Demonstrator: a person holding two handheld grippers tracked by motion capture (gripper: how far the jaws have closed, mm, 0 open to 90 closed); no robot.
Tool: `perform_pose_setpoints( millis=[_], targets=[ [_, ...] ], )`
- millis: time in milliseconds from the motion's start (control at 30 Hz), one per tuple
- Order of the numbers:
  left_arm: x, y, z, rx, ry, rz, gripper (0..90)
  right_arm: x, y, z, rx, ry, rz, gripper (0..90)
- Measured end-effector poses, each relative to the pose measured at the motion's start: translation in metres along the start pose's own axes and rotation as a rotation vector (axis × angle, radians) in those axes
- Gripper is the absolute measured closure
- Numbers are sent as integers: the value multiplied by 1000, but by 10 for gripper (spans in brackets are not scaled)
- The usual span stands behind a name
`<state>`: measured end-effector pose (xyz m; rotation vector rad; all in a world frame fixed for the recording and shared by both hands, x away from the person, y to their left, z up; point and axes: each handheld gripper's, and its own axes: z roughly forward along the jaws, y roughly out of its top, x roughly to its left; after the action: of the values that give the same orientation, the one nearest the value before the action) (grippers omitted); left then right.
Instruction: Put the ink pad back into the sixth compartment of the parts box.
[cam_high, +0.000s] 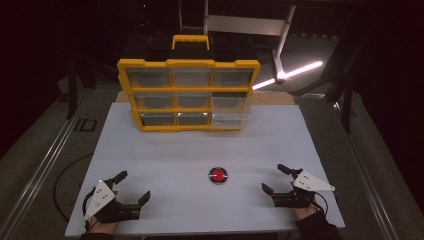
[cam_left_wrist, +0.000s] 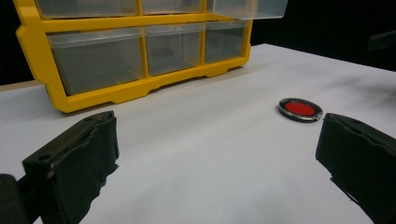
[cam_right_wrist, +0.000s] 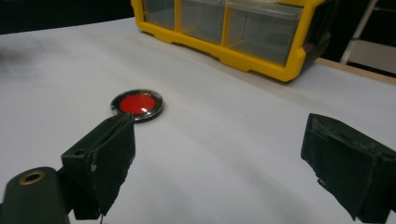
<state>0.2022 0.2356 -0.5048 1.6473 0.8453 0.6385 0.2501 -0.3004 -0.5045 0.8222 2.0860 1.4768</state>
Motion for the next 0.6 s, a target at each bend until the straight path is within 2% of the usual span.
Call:
perform_pose_setpoints(
  millis=[233, 600],
  targets=[
    [0, 0, 0, -5, 4, 2, 0, 3, 1, 0, 10, 15, -12, 102],
    [0, 1, -1, -12, 0, -4, 1, 5, 3, -1, 11, 9, -13, 96]
  ],
)
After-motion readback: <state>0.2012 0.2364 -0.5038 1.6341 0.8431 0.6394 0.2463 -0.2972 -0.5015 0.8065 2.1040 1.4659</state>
